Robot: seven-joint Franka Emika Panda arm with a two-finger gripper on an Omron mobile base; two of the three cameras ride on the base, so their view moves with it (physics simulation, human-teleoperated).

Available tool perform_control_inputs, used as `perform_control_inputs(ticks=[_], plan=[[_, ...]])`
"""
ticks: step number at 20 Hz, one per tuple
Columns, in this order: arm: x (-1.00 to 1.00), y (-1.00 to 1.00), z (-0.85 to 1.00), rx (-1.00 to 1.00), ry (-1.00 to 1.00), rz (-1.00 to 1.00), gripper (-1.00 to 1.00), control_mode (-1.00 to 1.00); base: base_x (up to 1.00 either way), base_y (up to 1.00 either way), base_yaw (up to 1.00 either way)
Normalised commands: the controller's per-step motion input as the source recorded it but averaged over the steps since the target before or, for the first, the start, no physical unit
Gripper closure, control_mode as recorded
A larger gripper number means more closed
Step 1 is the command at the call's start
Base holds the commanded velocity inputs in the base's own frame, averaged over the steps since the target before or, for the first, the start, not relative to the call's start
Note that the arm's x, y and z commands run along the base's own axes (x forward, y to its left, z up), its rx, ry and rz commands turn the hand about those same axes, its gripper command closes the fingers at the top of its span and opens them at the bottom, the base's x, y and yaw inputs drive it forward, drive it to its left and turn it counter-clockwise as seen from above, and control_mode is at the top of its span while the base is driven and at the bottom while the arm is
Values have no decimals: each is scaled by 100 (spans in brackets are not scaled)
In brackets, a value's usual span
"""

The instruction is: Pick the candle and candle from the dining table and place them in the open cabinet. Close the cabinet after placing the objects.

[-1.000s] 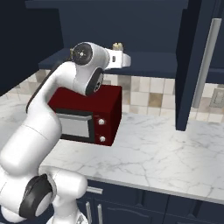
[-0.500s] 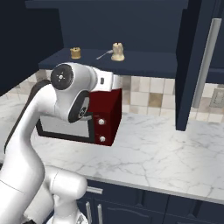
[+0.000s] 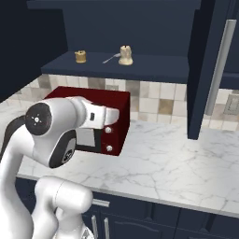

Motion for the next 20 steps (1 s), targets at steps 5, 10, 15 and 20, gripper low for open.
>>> perform_control_inputs(ticks=[5,10,15,20], plan=[[-68,10,-25,1,0,0,-100,-100,0,0,0],[-41,1,-30,0,0,0,-100,-100,0,0,0],[-31,0,-34,1,0,0,-100,-100,0,0,0],[-39,-8,-38,8,-5,0,-100,-100,0,0,0]])
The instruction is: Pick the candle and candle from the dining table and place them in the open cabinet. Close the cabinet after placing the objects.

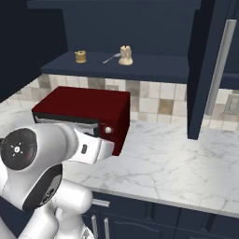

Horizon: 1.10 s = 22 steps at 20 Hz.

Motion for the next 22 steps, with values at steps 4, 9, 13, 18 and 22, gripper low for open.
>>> perform_control_inputs(ticks=[4,9,13,18,22], plan=[[-53,-19,-40,16,-12,0,-100,-100,0,0,0],[-36,-18,-43,9,-13,0,-100,-100,0,0,0],[-23,-21,-32,9,-13,0,-100,-100,0,0,0],[-16,-33,-15,22,-8,0,-100,-100,0,0,0],[0,-38,0,27,-2,0,-100,-100,0,0,0]])
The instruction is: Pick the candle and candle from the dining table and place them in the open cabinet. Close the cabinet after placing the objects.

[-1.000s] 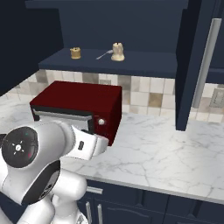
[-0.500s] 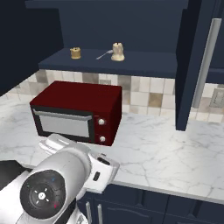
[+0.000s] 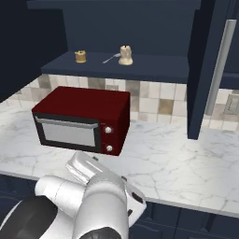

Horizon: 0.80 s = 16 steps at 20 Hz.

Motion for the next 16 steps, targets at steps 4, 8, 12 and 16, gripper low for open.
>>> perform_control_inputs(ticks=[4,8,12,16], plan=[[0,-40,0,30,0,0,-100,-100,0,0,0],[0,-41,0,24,-1,1,-100,-100,0,0,0],[1,-18,-6,14,6,8,-100,-100,0,0,0],[0,-30,-5,28,0,0,-100,-100,0,0,0]])
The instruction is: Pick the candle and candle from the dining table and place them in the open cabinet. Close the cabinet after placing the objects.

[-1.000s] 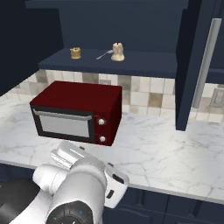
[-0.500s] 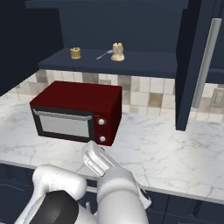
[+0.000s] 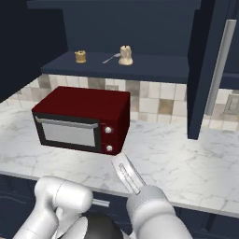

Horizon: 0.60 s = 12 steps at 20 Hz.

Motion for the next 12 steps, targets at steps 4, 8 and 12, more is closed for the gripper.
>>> perform_control_inputs(ticks=[4,8,12], plan=[[0,-35,0,34,0,0,-100,-100,0,0,0],[0,-34,0,36,0,0,-100,-100,0,0,0],[0,-28,0,35,0,0,-100,-100,0,0,0]])
